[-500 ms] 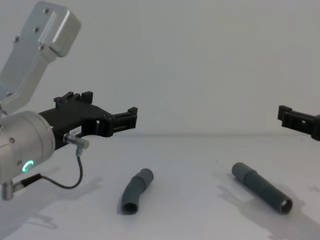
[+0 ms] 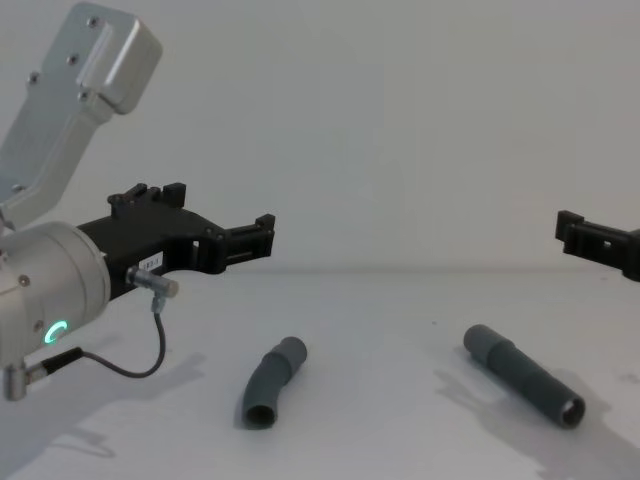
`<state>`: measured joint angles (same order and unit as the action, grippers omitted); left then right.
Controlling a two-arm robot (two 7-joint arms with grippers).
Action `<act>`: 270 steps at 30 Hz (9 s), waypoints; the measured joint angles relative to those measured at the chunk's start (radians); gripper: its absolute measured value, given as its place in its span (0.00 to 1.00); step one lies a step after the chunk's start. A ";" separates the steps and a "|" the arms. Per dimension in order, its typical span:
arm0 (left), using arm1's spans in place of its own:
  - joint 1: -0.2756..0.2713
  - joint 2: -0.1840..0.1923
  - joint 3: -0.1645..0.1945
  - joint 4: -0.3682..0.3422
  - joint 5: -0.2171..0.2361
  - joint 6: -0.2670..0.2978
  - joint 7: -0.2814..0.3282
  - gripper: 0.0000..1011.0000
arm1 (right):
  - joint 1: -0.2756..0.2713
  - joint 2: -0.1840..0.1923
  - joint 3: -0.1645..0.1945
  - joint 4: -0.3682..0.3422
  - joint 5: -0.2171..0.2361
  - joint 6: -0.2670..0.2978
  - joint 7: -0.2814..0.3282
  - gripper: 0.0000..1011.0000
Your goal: Use both hands to pick up one end of the pipe from the table, align the ends, and insert them.
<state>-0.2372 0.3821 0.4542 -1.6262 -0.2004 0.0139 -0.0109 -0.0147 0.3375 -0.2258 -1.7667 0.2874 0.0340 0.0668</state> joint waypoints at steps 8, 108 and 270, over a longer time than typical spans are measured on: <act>0.000 0.000 0.000 0.000 0.000 0.000 0.000 0.99 | 0.000 0.000 0.000 0.000 0.000 0.000 0.000 0.99; 0.062 -0.192 0.071 -0.154 -0.011 0.440 0.127 0.99 | 0.000 0.000 0.000 0.000 0.000 0.000 0.000 0.99; -0.082 -0.300 -0.060 0.131 0.011 0.614 -0.037 0.35 | 0.000 0.000 0.000 0.000 0.000 0.000 0.000 0.99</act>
<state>-0.3194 0.0816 0.3946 -1.4956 -0.1891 0.6274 -0.0481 -0.0146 0.3375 -0.2259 -1.7668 0.2874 0.0340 0.0668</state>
